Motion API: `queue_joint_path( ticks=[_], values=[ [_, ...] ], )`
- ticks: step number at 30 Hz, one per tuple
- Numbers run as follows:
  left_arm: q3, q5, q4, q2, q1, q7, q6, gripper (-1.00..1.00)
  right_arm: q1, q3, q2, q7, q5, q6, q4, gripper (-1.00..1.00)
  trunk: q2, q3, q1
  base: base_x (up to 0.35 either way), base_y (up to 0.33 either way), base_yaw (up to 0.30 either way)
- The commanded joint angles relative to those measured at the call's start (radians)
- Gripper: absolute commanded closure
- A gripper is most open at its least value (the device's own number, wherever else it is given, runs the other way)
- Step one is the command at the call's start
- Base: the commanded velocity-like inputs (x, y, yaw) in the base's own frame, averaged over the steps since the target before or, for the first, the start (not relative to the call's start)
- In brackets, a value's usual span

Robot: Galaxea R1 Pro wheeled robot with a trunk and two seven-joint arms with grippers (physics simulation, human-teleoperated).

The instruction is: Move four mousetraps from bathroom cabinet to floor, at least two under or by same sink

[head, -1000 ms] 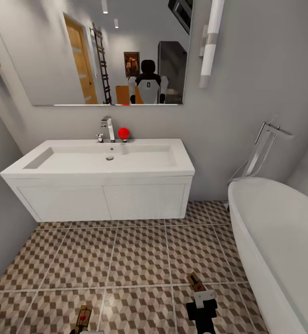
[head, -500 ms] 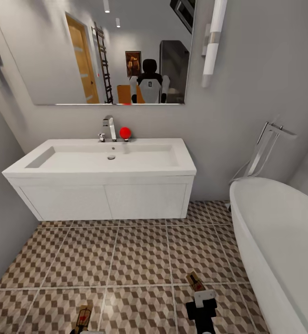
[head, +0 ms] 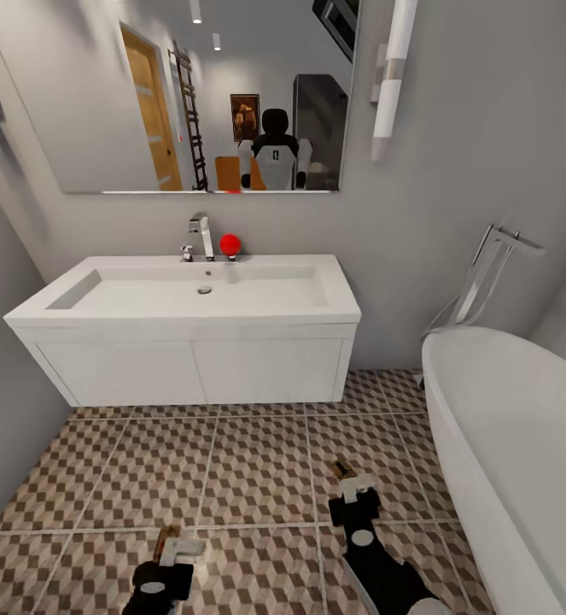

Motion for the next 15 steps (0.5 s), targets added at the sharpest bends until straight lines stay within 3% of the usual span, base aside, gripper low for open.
queue_joint_path(
  ticks=[1, 5, 10, 15],
  values=[
    [0.010, 0.010, -0.006, 0.002, -0.009, 0.005, 0.018, 1.00, -0.001, 0.001, -0.001, 0.006, 0.005, 0.021, -0.018, 1.00, 0.000, -0.001, 0.000, 0.000, 0.000, 0.000],
    [0.072, 0.010, 0.023, 0.019, -0.046, -0.009, 0.051, 1.00, -0.003, -0.001, -0.003, 0.034, 0.004, 0.084, -0.076, 1.00, 0.000, -0.001, 0.000, 0.000, 0.000, 0.000],
    [0.089, 0.010, 0.068, 0.037, -0.055, -0.013, 0.024, 1.00, -0.003, -0.003, -0.003, 0.033, 0.003, 0.119, -0.092, 1.00, 0.000, -0.001, 0.000, 0.000, 0.000, 0.000],
    [0.088, 0.012, -0.045, 0.038, -0.057, -0.010, 0.026, 1.00, -0.004, -0.014, -0.015, 0.017, 0.004, 0.127, -0.124, 1.00, 0.000, -0.001, 0.000, 0.000, 0.000, 0.000]
  ],
)
